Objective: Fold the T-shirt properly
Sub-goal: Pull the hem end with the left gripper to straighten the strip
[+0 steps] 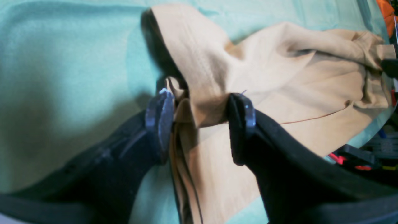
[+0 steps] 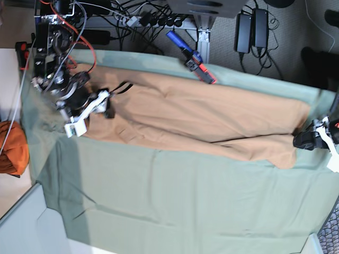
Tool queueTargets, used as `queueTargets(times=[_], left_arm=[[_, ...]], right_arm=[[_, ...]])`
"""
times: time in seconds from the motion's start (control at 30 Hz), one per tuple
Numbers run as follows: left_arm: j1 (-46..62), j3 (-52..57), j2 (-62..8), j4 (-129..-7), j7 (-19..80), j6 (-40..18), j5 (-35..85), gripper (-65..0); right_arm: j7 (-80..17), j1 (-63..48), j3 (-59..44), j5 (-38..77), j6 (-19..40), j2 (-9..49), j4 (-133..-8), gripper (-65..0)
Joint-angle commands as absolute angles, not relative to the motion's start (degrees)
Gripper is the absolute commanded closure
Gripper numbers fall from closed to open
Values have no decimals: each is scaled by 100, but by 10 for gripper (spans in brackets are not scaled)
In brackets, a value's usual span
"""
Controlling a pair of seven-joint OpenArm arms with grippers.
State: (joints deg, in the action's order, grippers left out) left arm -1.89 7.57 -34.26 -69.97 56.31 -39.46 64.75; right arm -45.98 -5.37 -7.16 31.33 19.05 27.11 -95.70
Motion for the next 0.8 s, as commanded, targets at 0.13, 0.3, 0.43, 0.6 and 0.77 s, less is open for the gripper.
queueTargets(times=[0.13,0.3,0.43,0.6,0.77], left_arm=[[-285,819,-3542,-7065,5529,-4000,6595,-319],[-287,834,-3542,-7065,5481,-4000,6600,-319],[-285,834,-3542,-7065,5465,-4000,6598,-319],[-287,834,-3542,-7065,5465,-4000,6600,-319],[-287,834,-3542,-7065,5465,-4000,6602,-319]], right_arm=[[-4547,-742,-766,3194,2383,2600,-9675,-343],[-4565,-943,-768,3194,2383,2497,-9677,-343],[-4569,-939,-965,3216,2383,2390,-9769,-343],[-4759,-941,-1452,3341,2386,2331,-10141,-343],[-4915,-943,-1896,3352,2386,2331,-10228,-343]])
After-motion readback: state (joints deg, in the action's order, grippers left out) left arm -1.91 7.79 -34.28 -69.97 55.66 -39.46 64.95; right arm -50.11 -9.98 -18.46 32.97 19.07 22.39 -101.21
